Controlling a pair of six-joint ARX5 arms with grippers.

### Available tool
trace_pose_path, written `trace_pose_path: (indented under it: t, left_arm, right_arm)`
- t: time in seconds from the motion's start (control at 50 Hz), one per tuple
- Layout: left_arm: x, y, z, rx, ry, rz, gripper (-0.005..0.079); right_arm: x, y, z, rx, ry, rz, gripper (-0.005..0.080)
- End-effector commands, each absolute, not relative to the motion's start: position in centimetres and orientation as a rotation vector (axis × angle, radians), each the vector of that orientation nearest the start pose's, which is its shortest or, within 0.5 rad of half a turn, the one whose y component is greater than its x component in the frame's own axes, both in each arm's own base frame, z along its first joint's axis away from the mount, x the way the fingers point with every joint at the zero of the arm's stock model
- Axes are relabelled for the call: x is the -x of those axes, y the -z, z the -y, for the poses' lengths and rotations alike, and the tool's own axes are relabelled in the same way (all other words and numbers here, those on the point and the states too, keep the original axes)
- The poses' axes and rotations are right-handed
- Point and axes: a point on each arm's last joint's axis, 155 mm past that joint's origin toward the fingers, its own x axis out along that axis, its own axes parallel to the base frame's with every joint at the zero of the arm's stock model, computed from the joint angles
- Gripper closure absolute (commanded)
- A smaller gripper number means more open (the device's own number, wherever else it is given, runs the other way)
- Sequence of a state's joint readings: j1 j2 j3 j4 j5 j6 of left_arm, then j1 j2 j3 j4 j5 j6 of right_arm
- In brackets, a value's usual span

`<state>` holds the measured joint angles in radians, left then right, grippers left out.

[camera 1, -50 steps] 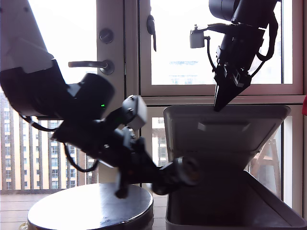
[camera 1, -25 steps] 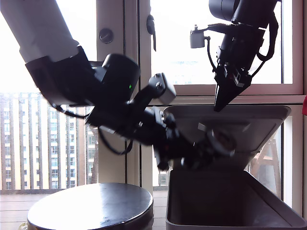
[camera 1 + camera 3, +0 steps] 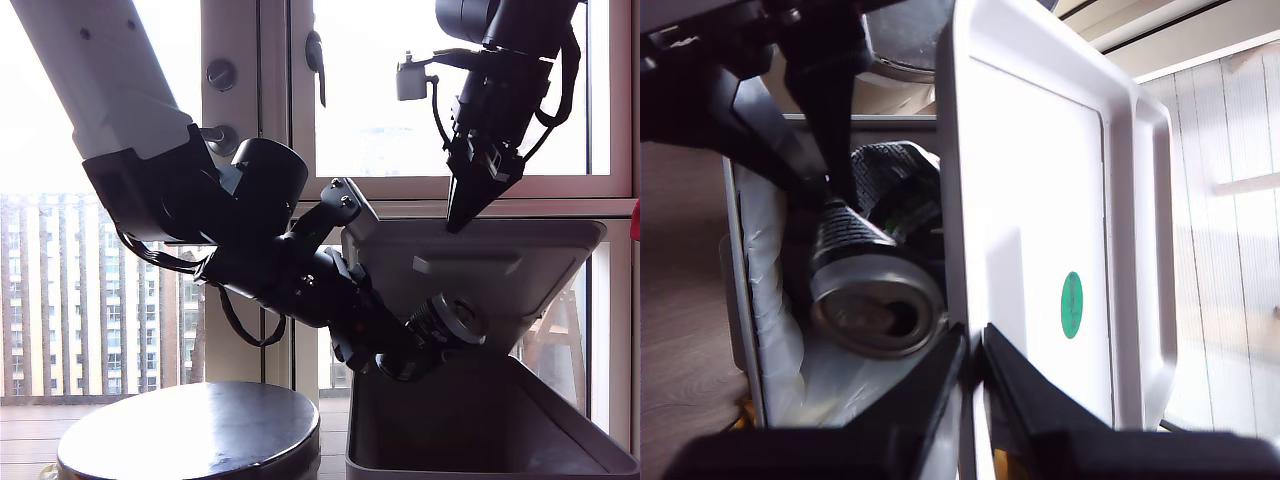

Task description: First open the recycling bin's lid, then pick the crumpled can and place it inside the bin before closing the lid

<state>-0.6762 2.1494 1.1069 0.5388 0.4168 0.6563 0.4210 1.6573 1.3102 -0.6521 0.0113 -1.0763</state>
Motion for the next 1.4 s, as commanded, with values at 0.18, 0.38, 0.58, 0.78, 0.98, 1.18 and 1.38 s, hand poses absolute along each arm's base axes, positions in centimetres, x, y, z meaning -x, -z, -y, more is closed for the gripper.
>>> trace_pose_path:
  t: [0.18, 0.38, 0.58, 0.78, 0.98, 1.18, 1.38]
  left_arm:
    - [-37.0, 0.0, 39.6, -0.598, 1.214, -0.283, 0.0766]
    - [-37.5, 0.2, 39.3, -0.612, 1.181, -0.289, 0.042]
    - [-37.8, 0.2, 39.1, -0.62, 1.163, -0.291, 0.0262]
    - [-38.0, 0.2, 38.8, -0.628, 1.146, -0.307, 0.0289]
    - [-37.9, -0.8, 37.4, -0.652, 1.114, -0.375, 0.043]
    - [-37.4, -1.1, 34.2, -0.683, 1.074, -0.52, 0.0773]
    - [-38.5, -1.8, 28.8, -0.745, 0.917, -0.662, 0.0763]
  right_arm:
    - [-40.0, -14.5, -18.2, 1.18, -0.86, -0.64, 0.0765]
    - [-40.0, -14.5, -18.2, 1.18, -0.861, -0.642, 0.0765]
    - [-40.0, -14.5, -18.2, 1.18, -0.861, -0.641, 0.0765]
    - [-40.0, -14.5, -18.2, 1.18, -0.861, -0.641, 0.0765]
    - [-40.0, -14.5, -18.2, 1.18, -0.86, -0.64, 0.0765]
    - [-40.0, -14.5, -18.2, 1.18, -0.86, -0.639, 0.0765]
    - [-40.0, -14.5, -18.2, 1.179, -0.86, -0.64, 0.0765]
